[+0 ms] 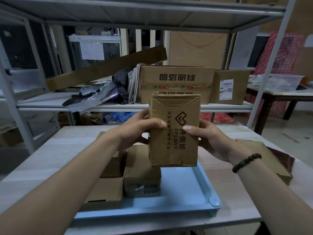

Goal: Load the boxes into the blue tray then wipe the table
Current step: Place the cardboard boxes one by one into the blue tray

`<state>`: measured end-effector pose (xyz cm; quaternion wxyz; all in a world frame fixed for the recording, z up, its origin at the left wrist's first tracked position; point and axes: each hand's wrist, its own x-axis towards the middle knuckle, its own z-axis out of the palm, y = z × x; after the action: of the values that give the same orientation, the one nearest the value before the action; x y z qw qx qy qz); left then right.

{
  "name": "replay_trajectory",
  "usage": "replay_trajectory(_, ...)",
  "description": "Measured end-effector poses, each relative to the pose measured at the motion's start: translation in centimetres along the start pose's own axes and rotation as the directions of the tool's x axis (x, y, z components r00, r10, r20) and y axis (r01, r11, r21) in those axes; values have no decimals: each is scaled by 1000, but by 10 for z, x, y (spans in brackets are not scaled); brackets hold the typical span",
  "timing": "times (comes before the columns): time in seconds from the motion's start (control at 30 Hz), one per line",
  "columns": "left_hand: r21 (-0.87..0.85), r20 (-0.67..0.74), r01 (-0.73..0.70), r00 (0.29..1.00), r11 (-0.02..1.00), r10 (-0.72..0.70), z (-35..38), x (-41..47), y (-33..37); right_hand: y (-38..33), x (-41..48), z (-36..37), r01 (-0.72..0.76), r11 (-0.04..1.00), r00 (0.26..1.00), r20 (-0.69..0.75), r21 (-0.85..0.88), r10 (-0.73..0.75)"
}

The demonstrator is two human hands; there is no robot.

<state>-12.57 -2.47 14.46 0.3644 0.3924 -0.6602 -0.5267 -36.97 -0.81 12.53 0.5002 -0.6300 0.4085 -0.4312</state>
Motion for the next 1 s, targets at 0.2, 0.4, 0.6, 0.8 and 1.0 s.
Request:
replay_trajectory(0.2,-4,72,-111,991,994,111,-7,-4,5,-3,0,-7,77,970,995,76,-230,-61)
replay_trajectory(0.4,423,40,-227,972,877,232,-2,-8,1,0,0,-2,210,853,972,7,-479,-235)
replay_trajectory(0.6,693,19,-288,924,661,383,1,-11,-2,8,4,2,243,572,898,-42,-783,-439)
replay_trajectory(0.8,473,11,-266,955,840,297,-6,-6,3,9,6,-8,276,826,943,-27,-492,-332)
replay_trajectory(1.0,100,-42,-31,999,995,35,1,-7,12,-9,-6,2,27,997,999,-44,-67,-30)
